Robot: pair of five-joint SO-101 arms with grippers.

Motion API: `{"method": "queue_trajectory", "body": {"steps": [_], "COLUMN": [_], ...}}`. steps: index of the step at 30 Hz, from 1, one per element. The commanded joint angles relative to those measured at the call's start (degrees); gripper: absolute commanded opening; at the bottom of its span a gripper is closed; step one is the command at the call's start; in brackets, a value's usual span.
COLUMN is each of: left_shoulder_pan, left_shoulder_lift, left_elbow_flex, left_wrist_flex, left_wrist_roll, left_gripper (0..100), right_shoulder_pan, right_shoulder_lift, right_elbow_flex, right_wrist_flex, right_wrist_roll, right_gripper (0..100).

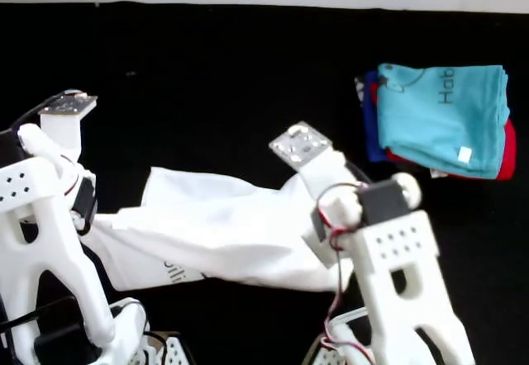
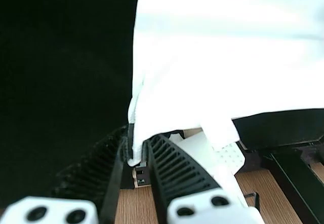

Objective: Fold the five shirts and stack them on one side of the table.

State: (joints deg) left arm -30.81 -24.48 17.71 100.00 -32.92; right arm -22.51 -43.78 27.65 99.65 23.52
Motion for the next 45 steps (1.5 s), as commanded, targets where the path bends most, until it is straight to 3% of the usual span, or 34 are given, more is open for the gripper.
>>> {"method": "queue_trajectory", "body": {"steps": [1,6,11,15,21,31,41,43,45], "left_shoulder_pan": [0.84,0.57,0.84,0.57,0.57,0.84,0.75,0.75,0.75], "left_shoulder_lift": [-0.31,-0.31,-0.31,-0.31,-0.40,-0.31,-0.31,-0.31,-0.31], "left_elbow_flex": [-0.13,-0.13,-0.13,-0.04,-0.04,-0.04,-0.04,-0.04,-0.04], "left_wrist_flex": [-0.79,-0.79,-0.79,-0.79,-0.70,-1.23,-1.14,-1.14,-1.14], "left_wrist_roll": [-0.35,-0.35,-0.18,-0.18,-0.26,-0.26,-0.26,-0.26,-0.26], "left_gripper": [1,1,1,1,1,1,1,1,1], "right_shoulder_pan": [-0.57,-0.22,0.31,2.77,5.93,-4.70,-5.23,-5.05,-4.88], "right_shoulder_lift": [-5.93,-4.97,6.46,16.48,27.74,40.84,55.52,55.43,55.43], "right_elbow_flex": [-6.64,-8.48,2.15,1.45,-8.75,-18.42,-24.48,-24.84,-24.92], "right_wrist_flex": [1.36,-1.54,-18.59,-25.89,-23.60,-20.44,-20.00,-19.91,-19.91], "right_wrist_roll": [1.05,-0.26,-5.45,-10.55,-10.64,-10.90,-10.90,-10.90,-10.90], "right_gripper": [18.0,18.0,18.0,18.3,18.3,18.3,18.0,14.3,2.9]}}
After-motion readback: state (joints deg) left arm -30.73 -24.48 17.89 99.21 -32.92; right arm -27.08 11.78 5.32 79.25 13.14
